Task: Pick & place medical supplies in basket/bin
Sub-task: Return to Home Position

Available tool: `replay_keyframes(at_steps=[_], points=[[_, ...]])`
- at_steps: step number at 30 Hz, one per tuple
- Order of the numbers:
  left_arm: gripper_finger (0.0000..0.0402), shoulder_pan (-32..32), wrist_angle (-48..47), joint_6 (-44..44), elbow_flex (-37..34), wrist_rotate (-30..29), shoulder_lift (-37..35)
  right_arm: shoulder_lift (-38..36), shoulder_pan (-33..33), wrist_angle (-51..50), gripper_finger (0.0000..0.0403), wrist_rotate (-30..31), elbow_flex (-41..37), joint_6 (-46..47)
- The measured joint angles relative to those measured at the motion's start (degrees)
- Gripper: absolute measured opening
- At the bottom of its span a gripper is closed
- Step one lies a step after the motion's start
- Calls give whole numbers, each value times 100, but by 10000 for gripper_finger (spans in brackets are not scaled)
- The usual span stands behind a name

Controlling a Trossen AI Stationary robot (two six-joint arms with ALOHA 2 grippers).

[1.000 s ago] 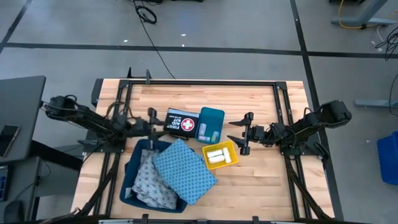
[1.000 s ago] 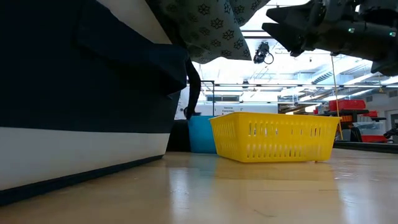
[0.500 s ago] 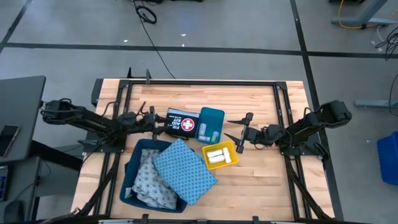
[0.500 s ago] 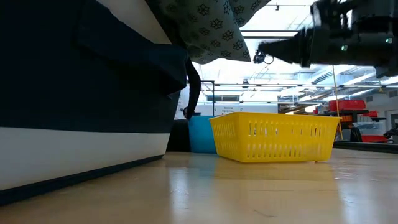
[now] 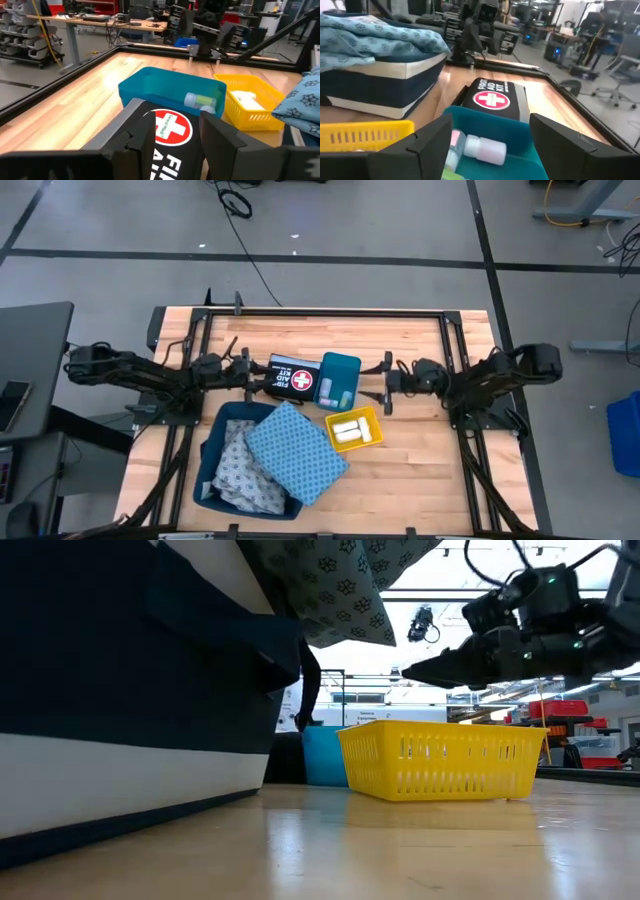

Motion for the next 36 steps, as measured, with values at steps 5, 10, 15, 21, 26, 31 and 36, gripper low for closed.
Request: replay_keyframes(at_steps=[5, 10, 15, 21, 26, 31, 36], points=[[138, 173, -12, -57, -2, 348, 2, 0, -912, -92, 274, -822, 0, 187], [138, 164, 122, -75, -15, 443, 9, 0, -1262, -79, 274, -988, 0, 195], [138, 164, 543, 128, -29, 430, -36, 0, -1289, -400, 274, -976, 0, 169], [138, 333, 616, 413, -28, -161, -131, 0, -1273, -1196, 274, -974, 0, 254], [138, 783, 557, 445, -26, -174, -133, 2, -1271, -1528, 274, -973, 0, 344], [138, 1289, 100, 389, -24, 74, -133, 2, -1272, -1243, 274, -969, 0, 239], [138, 1527, -264, 228, -22, 553, -133, 2, -1287, -859, 274, -847, 0, -63]])
